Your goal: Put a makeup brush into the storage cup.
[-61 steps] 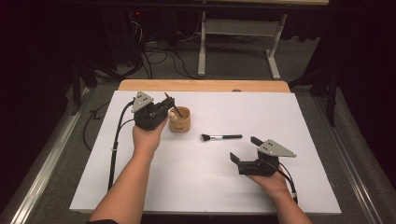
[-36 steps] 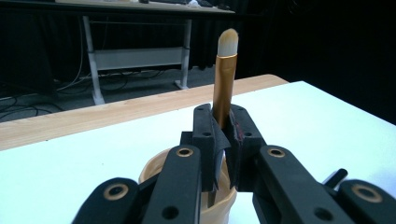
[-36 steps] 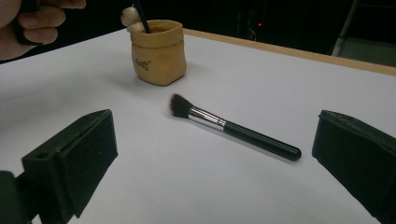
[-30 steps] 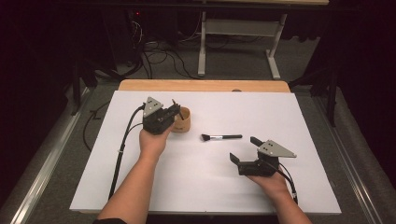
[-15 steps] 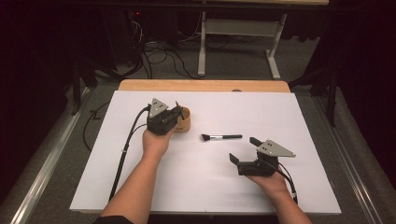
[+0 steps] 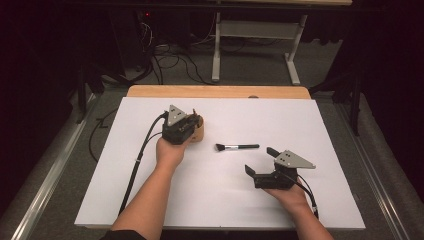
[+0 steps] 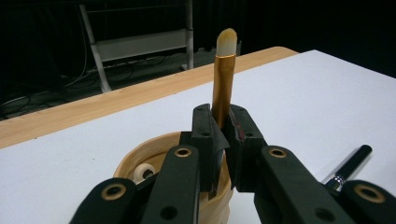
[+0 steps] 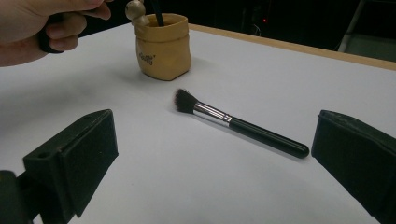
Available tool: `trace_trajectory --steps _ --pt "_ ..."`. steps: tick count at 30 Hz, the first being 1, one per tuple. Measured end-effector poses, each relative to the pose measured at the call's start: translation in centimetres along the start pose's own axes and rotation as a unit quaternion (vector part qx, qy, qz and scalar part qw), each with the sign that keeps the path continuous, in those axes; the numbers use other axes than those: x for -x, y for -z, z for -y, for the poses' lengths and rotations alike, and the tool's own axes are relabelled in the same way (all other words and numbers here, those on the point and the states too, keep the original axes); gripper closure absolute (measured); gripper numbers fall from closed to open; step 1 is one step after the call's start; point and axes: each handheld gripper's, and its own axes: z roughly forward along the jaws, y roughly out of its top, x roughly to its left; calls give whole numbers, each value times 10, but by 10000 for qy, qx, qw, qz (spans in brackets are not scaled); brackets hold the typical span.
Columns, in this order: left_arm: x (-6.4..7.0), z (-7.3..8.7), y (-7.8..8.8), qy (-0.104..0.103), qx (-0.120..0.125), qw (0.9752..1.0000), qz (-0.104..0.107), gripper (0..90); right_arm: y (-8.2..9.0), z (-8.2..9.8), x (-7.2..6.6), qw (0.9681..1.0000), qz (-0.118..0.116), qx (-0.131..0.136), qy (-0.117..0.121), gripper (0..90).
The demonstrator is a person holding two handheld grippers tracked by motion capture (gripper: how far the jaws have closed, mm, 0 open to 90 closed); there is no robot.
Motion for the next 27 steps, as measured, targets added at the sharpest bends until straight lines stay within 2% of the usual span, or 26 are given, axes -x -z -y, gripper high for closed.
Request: trace_trajectory --steps 9,10,12,15,17,19,27 --pt "-4 -2 4 86 44 9999 -39 817 0 0 0 10000 -23 -16 -14 21" --pt "-4 -2 4 110 20 9999 -17 783 0 0 0 10000 -24 6 19 22" --pt "-4 -2 4 205 -14 9997 144 637 0 0 -1 10000 -26 14 16 23" --pt "-2 -3 6 136 -10 9999 -74 357 0 0 -1 10000 -24 14 22 23" --pt "-5 -4 7 350 -32 9994 -50 249 -1 0 0 10000 -34 4 36 23" --pt "-8 -4 8 428 -64 9990 -96 148 -1 0 -1 10000 -36 10 41 23" --pt "-16 0 16 537 -54 9985 -39 87 -2 0 -1 10000 -38 18 71 24"
